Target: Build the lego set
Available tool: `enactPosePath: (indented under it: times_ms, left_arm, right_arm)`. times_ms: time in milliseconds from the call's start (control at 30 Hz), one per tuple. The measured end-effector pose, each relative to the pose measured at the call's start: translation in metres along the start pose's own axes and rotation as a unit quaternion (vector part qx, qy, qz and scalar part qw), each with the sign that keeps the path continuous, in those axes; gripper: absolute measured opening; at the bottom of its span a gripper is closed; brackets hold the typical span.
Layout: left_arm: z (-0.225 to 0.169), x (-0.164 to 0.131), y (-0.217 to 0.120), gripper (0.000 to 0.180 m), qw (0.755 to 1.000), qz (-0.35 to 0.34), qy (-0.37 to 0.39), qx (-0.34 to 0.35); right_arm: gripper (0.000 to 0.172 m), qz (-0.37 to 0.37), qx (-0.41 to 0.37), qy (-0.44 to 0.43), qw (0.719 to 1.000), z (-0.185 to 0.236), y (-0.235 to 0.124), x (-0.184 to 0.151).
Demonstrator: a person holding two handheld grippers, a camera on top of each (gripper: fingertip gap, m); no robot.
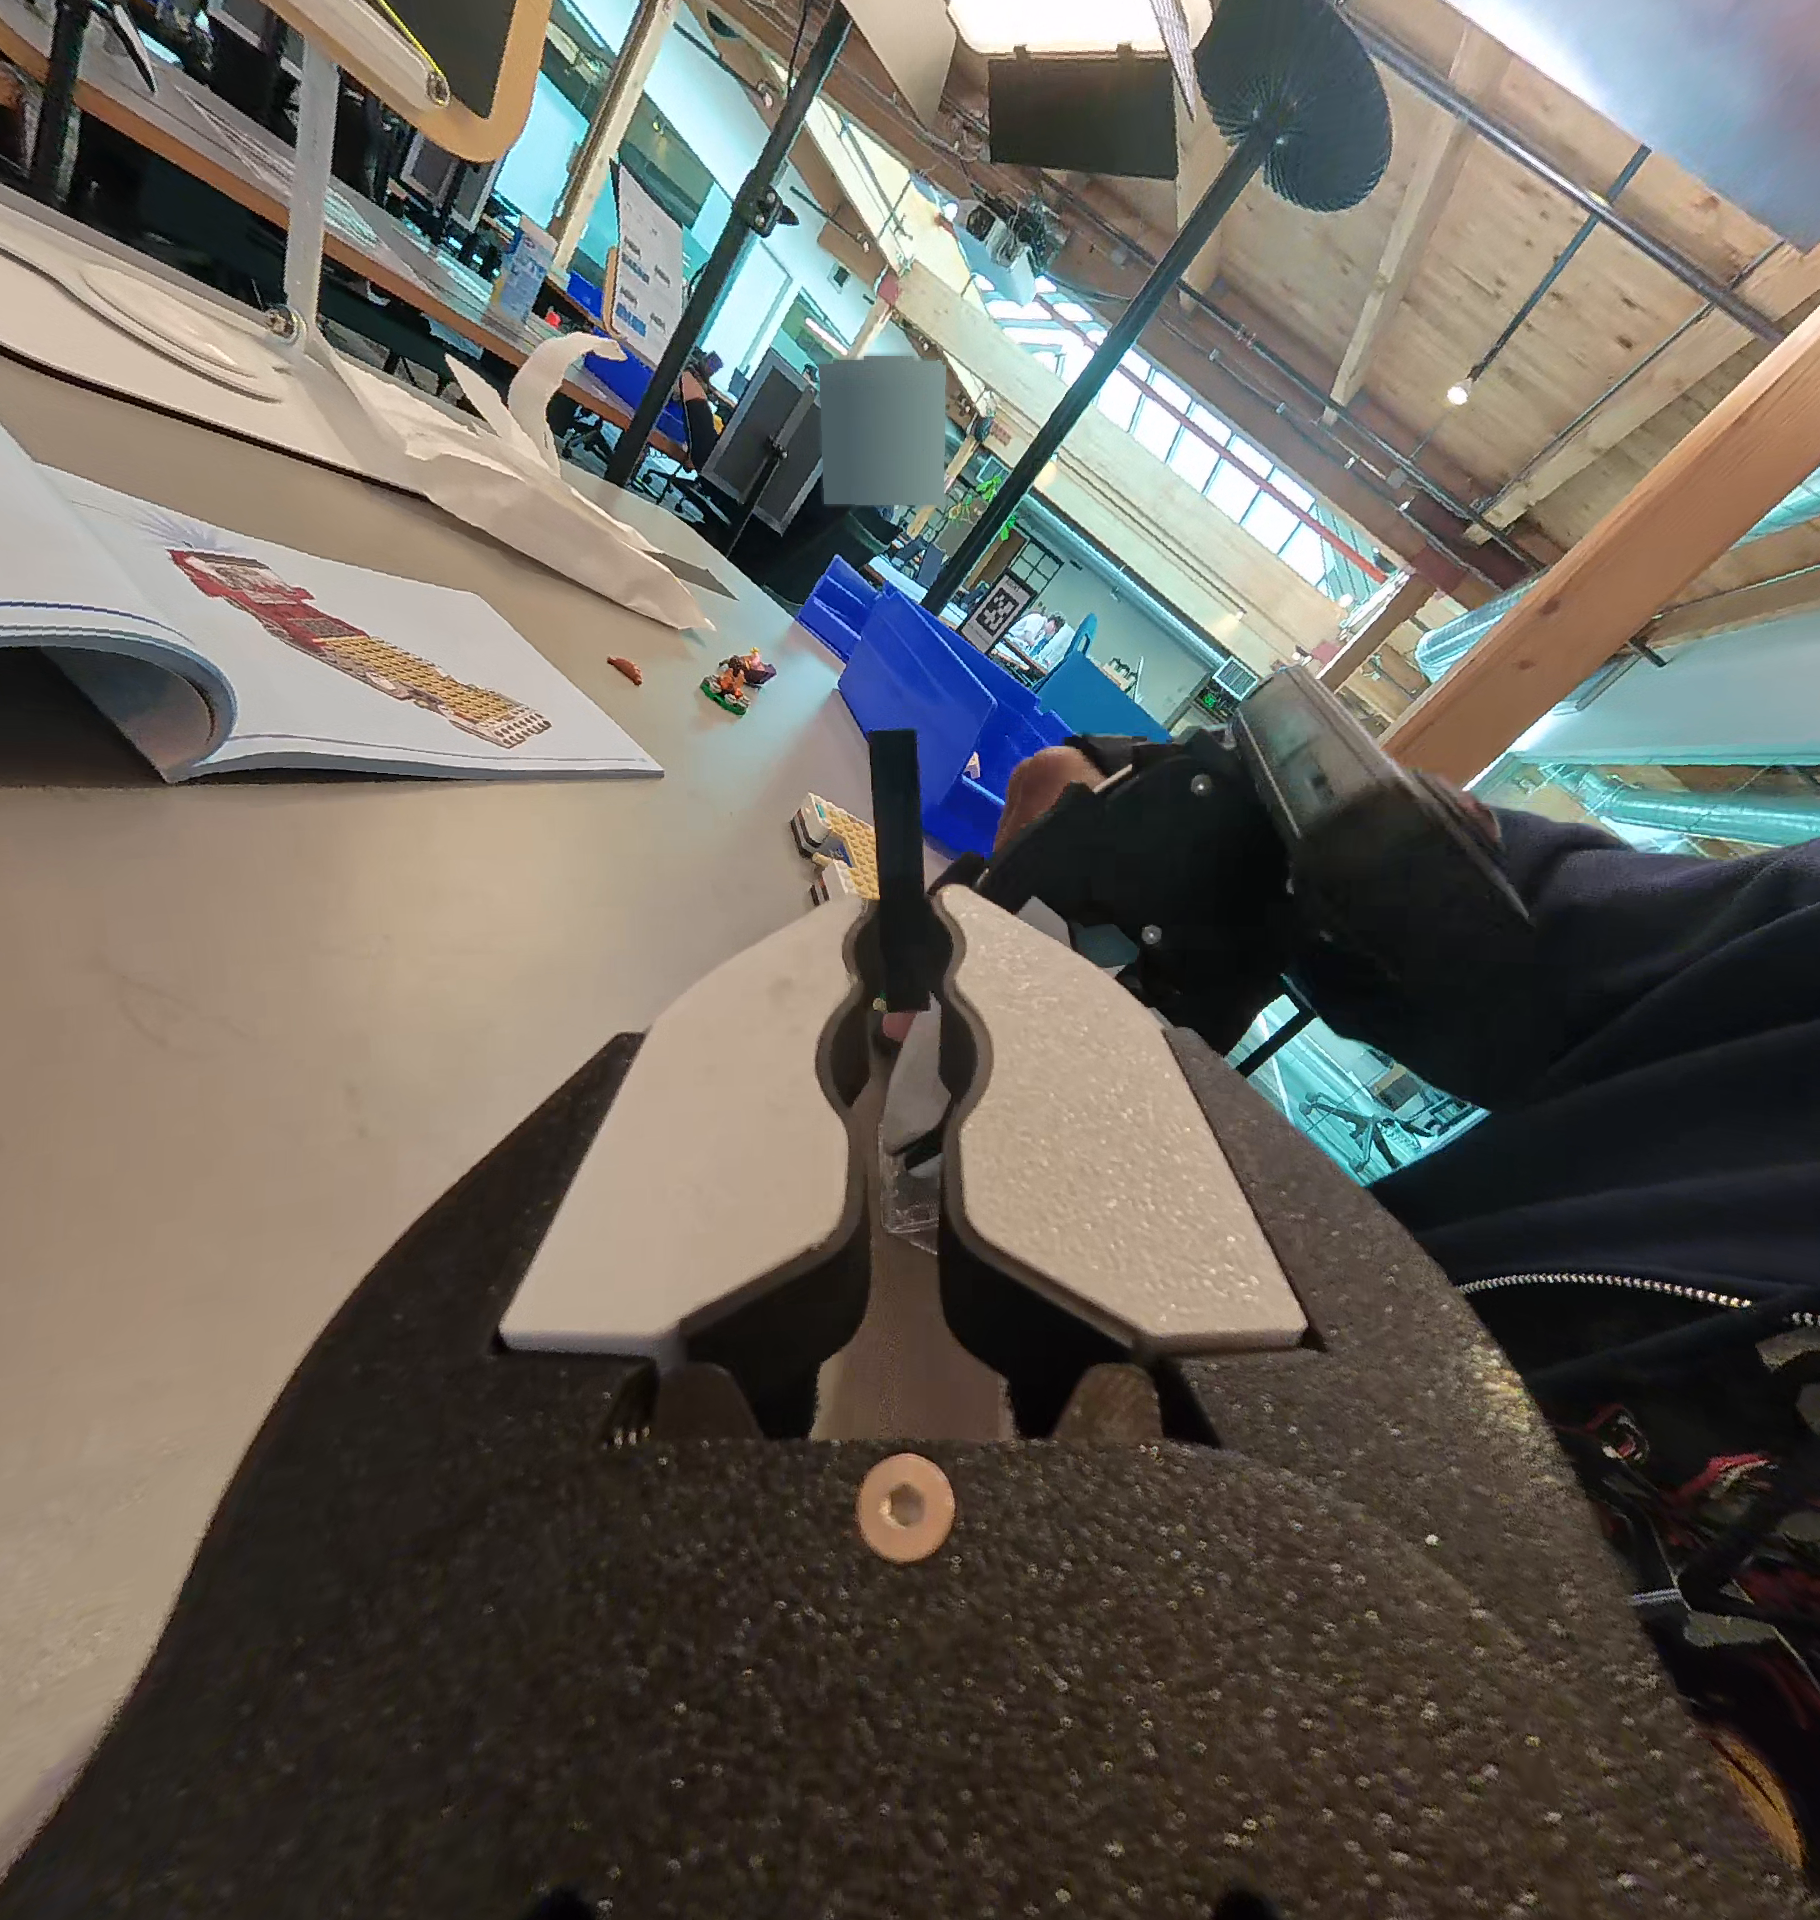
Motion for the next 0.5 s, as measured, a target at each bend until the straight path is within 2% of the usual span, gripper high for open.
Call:
enactPosePath:
  times_ms: [67,100,233,333,500]
  left_arm:
    - [0.000,0.000,0.000,0.008,1.000,-0.001,0.001,0.001]
    - [0.000,0.000,0.000,0.008,1.000,-0.001,0.002,0.002]
    - [0.000,0.000,0.001,0.008,1.000,0.002,0.005,0.004]
    - [0.000,-0.002,0.002,0.008,1.000,0.008,0.005,0.006]
    - [0.000,-0.002,0.002,0.008,1.000,0.007,0.009,0.011]
  right_arm:
    - [0.009,-0.026,-0.004,0.032,0.999,0.000,-0.005,0.002]
    - [0.011,-0.030,-0.009,0.013,0.999,0.000,-0.009,0.000]
    - [0.020,-0.012,-0.048,-0.156,0.986,0.001,-0.023,-0.019]
    - [0.024,0.018,-0.063,-0.282,0.957,0.004,-0.027,-0.025]
    - [0.026,0.028,-0.080,-0.432,0.898,0.016,-0.023,-0.017]
Point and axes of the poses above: each gripper's, where its closed fingertips meet, y out along the fingers, x out of its top, z = x × y across the jaws, the point moved 4 cm from there along -y, back along the fingers, and after that the axes turned 11 degrees about y, right-handed, at the moved point
